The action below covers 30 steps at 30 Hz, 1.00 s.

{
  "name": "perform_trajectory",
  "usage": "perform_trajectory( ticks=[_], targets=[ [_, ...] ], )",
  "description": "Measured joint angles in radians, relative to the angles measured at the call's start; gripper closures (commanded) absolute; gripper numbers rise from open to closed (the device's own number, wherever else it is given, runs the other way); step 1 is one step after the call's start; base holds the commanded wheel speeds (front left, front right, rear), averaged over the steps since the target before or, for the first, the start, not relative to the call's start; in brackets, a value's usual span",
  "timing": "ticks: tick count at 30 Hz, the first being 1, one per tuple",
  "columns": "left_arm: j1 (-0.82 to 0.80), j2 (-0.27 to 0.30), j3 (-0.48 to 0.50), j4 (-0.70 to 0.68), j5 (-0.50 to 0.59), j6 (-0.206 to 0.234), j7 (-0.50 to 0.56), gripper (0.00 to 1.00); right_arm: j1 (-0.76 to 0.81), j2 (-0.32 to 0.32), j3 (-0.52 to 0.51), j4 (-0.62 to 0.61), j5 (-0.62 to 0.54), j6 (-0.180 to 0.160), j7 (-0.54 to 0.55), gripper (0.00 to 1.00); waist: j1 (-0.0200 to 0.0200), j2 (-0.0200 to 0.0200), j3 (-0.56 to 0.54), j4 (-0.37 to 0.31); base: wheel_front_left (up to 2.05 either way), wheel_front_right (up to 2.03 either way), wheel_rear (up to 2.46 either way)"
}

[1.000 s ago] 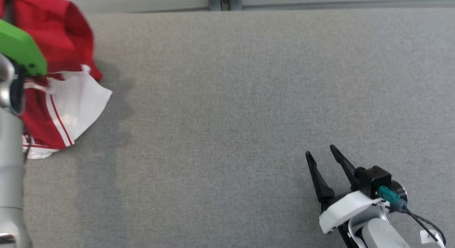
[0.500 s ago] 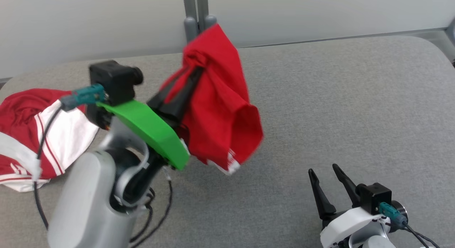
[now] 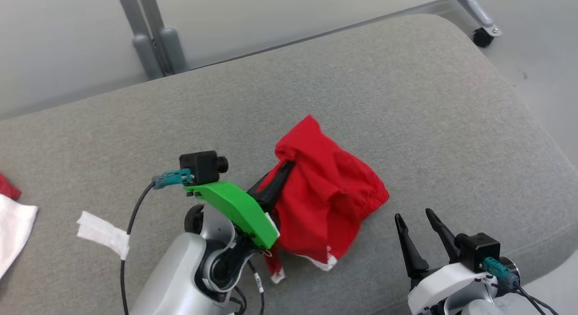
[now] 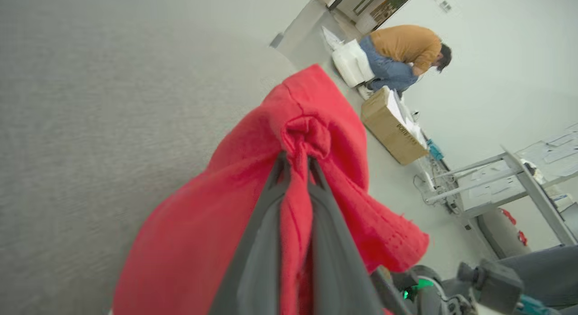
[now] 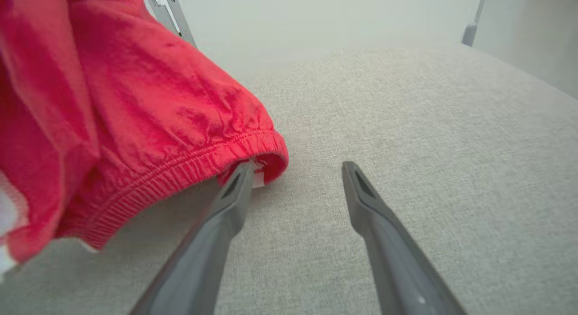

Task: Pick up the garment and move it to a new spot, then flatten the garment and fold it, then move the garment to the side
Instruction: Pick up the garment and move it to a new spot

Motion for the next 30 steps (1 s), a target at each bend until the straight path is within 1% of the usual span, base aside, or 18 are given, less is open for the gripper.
perform_trajectory(
  ticks=[2, 4, 6, 10, 11, 12, 13, 14, 15, 19, 23, 24, 26, 28, 30],
  targets=[
    [-0.015, 0.002, 0.02, 0.108, -0.043, 0.016, -0.013, 1.0, -0.001, 0.001, -0.001, -0.001, 0.001, 0.0, 0.0, 0.0, 0.0, 0.0, 0.008, -0.027, 0.0, 0.0, 0.0],
    [-0.046, 0.001, 0.033, 0.21, -0.032, 0.026, -0.059, 1.0, -0.003, 0.001, 0.0, -0.002, 0.001, 0.0, 0.0, 0.0, 0.0, 0.0, 0.018, -0.049, 0.0, 0.0, 0.0],
    [-0.085, 0.0, 0.064, 0.316, -0.012, 0.033, -0.127, 1.0, -0.009, 0.001, -0.001, -0.003, 0.001, 0.0, 0.0, 0.0, 0.0, 0.0, 0.033, -0.065, 0.0, 0.0, 0.0],
    [-0.137, 0.002, 0.113, 0.479, 0.001, 0.036, -0.251, 1.0, -0.015, 0.003, -0.001, -0.005, 0.001, 0.0, 0.0, 0.0, 0.0, 0.0, 0.06, -0.075, 0.0, 0.0, 0.0],
    [-0.147, 0.002, 0.115, 0.509, 0.002, 0.035, -0.268, 0.97, -0.015, 0.002, 0.0, -0.005, 0.001, 0.0, 0.0, 0.0, 0.0, 0.0, 0.063, -0.073, 0.0, 0.0, 0.0],
    [-0.159, 0.002, 0.112, 0.542, 0.008, 0.032, -0.29, 0.71, -0.015, 0.002, 0.004, -0.005, 0.0, 0.0, 0.0, 0.0, 0.0, 0.0, 0.066, -0.069, 0.0, 0.0, 0.0],
    [-0.169, 0.002, 0.109, 0.574, 0.014, 0.029, -0.311, 0.56, -0.016, 0.002, 0.005, -0.004, -0.001, 0.0, 0.0, 0.0, 0.0, 0.0, 0.067, -0.063, 0.0, 0.0, 0.0],
    [-0.175, 0.002, 0.11, 0.598, 0.015, 0.028, -0.327, 0.11, -0.016, 0.001, 0.006, -0.004, -0.001, 0.0, 0.0, 0.0, 0.0, 0.0, 0.068, -0.057, 0.0, 0.0, 0.0],
    [-0.181, 0.0, 0.109, 0.624, 0.014, 0.027, -0.345, 0.0, -0.018, 0.0, 0.006, -0.005, -0.002, 0.0, 0.0, 0.0, 0.0, 0.0, 0.069, -0.049, 0.0, 0.0, 0.0],
    [-0.197, 0.001, 0.073, 0.699, 0.043, 0.017, -0.434, 0.0, -0.025, -0.002, 0.008, -0.007, -0.003, 0.0, 0.0, 0.0, 0.0, 0.0, 0.065, -0.014, 0.0, 0.0, 0.0],
    [-0.199, 0.001, 0.046, 0.684, 0.126, 0.008, -0.503, 0.0, -0.024, -0.008, 0.001, -0.018, -0.009, 0.0, 0.0, 0.0, 0.0, 0.0, 0.056, 0.022, 0.0, 0.0, 0.0],
    [-0.193, 0.001, 0.053, 0.664, 0.144, 0.009, -0.504, 0.0, -0.024, -0.009, -0.004, -0.021, -0.01, 0.0, 0.0, 0.0, 0.0, 0.0, 0.054, 0.029, 0.0, 0.0, 0.0],
    [-0.153, 0.008, 0.106, 0.547, 0.227, 0.032, -0.507, 0.0, -0.016, -0.016, -0.022, -0.031, -0.017, 0.0, 0.0, 0.0, 0.0, 0.0, 0.046, 0.05, 0.0, 0.0, 0.0],
    [-0.08, 0.012, 0.159, 0.441, 0.299, 0.053, -0.51, 0.0, -0.005, -0.022, -0.039, -0.038, -0.022, 0.0, 0.0, 0.0, 0.0, 0.0, 0.037, 0.068, 0.0, 0.0, 0.0],
    [0.03, 0.012, 0.198, 0.356, 0.396, 0.082, -0.51, 0.0, 0.011, -0.03, -0.054, -0.047, -0.029, 0.0, 0.0, 0.0, 0.0, 0.0, 0.025, 0.089, 0.0, 0.0, 0.0]
  ],
)
